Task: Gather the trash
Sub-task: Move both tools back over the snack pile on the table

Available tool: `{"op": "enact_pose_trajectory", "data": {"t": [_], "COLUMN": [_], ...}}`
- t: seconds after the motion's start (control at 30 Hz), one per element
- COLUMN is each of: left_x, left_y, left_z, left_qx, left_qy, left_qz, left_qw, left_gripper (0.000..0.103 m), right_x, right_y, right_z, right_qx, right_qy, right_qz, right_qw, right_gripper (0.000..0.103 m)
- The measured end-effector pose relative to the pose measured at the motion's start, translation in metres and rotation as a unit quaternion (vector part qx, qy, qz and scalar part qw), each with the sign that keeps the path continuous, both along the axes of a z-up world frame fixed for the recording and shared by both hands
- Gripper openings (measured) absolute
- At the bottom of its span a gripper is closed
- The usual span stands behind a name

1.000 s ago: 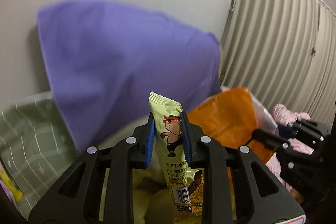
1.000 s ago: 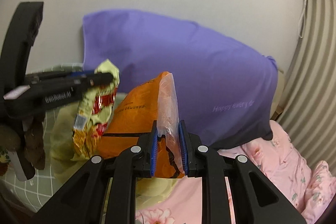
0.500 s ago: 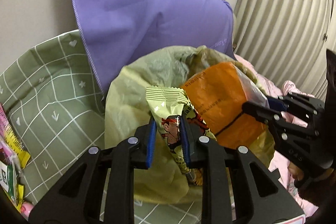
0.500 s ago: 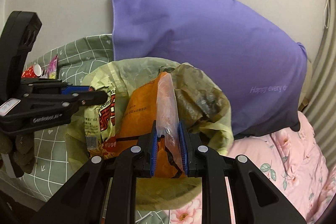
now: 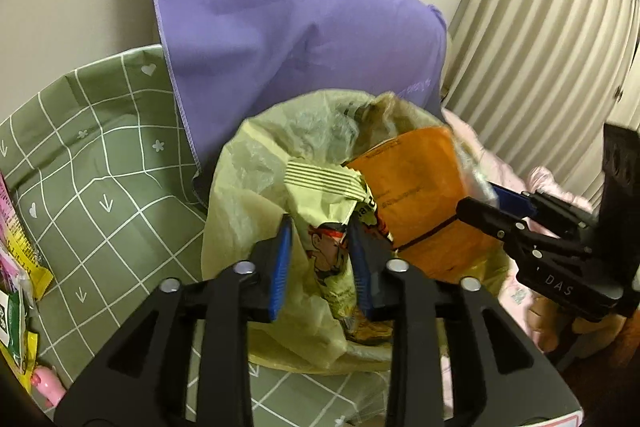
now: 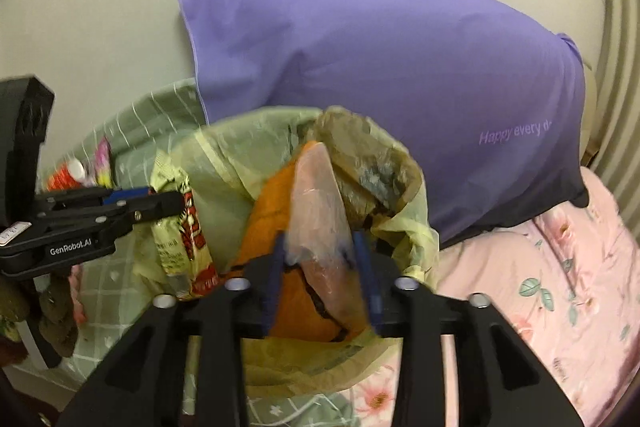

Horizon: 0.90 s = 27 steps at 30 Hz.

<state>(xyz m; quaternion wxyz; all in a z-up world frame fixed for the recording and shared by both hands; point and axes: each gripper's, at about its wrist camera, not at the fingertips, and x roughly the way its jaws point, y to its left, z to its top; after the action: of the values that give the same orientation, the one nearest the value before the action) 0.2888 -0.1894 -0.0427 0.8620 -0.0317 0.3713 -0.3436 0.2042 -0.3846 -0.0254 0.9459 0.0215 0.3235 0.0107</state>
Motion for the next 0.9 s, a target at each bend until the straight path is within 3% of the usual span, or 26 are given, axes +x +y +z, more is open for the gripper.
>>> {"op": "enact_pose_trajectory", "data": {"t": [0.17,0.33,0.63,0.67,0.73,0.9], "left_x": [-0.013,-0.029,-0.058,-0.061,-0.071,-0.085], "left_y": [0.025,0.06,0.127,0.134,0.151,0.2], "left_z": [0.02,0.033,0.018,0.017,0.012,-0.004], "left_qx": [-0.011,-0.012,0.01,0.013,0.023,0.041], "left_qy": [-0.019,-0.039,-0.037,-0.038,-0.046,-0.043], "left_qz": [0.018,0.05,0.128,0.136,0.156,0.21], "left_qw": [0.9996,0.9979,0.991,0.9898,0.9865,0.9758], "left_gripper": [0.042,0.043,0.043,0.043,0.043,0.043], "right_x": [-0.011,-0.015,-0.023,-0.023,-0.024,-0.023], "right_y": [0.009,0.022,0.048,0.052,0.06,0.09], "right_z": [0.019,0.033,0.043,0.044,0.045,0.037], "right_qx": [-0.02,-0.028,-0.009,-0.005,0.009,0.043], "right_qy": [-0.03,-0.054,-0.068,-0.068,-0.068,-0.065], "right_qz": [-0.012,-0.02,-0.004,0.002,0.014,0.068], "right_qw": [0.999,0.998,0.998,0.998,0.998,0.995], "right_gripper": [0.04,0.04,0.04,0.042,0.059,0.064]}}
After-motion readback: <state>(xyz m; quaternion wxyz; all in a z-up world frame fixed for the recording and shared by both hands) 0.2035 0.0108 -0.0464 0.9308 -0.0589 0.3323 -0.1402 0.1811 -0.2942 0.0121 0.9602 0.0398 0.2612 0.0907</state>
